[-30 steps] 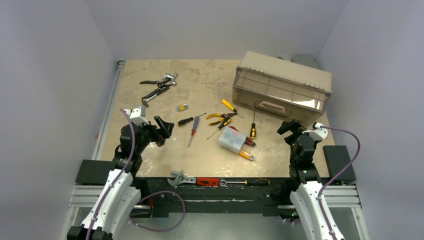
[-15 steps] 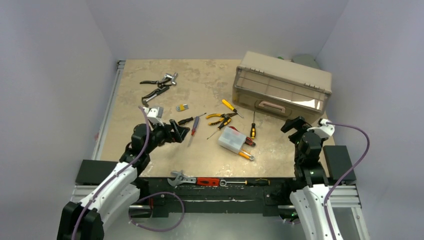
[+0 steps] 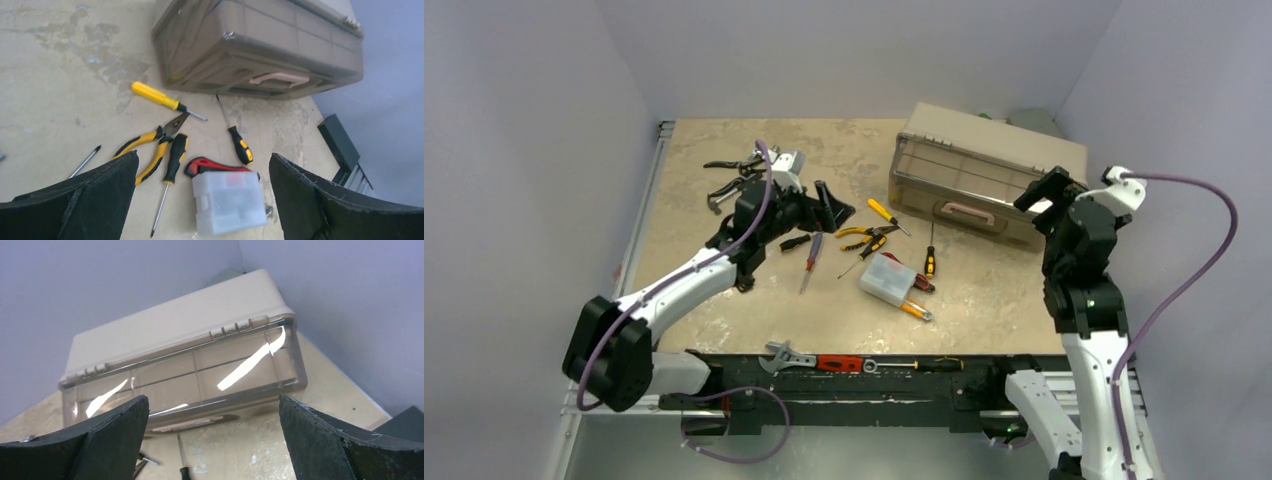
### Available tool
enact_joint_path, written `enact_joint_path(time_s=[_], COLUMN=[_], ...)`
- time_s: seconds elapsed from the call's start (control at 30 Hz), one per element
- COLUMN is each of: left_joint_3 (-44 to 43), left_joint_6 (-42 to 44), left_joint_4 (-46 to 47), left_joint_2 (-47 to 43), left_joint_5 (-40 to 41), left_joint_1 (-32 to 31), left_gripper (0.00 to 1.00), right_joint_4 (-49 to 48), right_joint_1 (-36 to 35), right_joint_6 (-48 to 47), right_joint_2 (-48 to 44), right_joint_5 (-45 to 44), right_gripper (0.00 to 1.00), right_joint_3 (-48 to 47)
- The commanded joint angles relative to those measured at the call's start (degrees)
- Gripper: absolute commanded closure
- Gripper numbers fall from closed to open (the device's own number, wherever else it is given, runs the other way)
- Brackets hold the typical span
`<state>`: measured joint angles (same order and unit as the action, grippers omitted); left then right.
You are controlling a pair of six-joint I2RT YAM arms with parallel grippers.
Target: Pack the tool kit
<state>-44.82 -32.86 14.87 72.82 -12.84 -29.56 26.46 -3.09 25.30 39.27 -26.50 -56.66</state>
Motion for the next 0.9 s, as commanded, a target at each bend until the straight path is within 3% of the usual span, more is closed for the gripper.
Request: enact_joint_path(time_s=[0.0, 0.23, 0.43, 0.67, 0.87], left_joint_3=[-8.63, -24.04, -40.74, -59.26, -67.34], left_joint_6=[-1.60, -0.83, 0.06, 2.50, -4.34], left_joint_4=[3.10, -0.89, -4.45, -8.84, -7.99], left_joint_2=[5.76, 18.55, 31.82, 45.65, 54.70], left_joint_5=[-0.52, -2.69, -5.48, -8.69, -13.83], left_joint_1=[-1.20, -2.00, -2.00, -1.91, -1.99], left_gripper=[0.01, 0.02, 0.02, 0.02, 0.06], right_joint_4=[6.08, 5.56, 4.46, -4.09, -13.91], right_joint_1=[0.02, 1.76, 10.99, 30.90, 34.72], right_joint_6=[-5.06, -5.31, -3.85, 2.24, 6.51], right_joint_2=[6.05, 8.63, 11.81, 16.16, 23.90], right_joint_5=[-4.27, -5.33, 5.60, 33.74, 49.42], right_gripper=[0.01, 0.01, 0.01, 0.01, 0.01], right_joint_3=[-6.08, -8.11, -7.21, -3.45, -0.84])
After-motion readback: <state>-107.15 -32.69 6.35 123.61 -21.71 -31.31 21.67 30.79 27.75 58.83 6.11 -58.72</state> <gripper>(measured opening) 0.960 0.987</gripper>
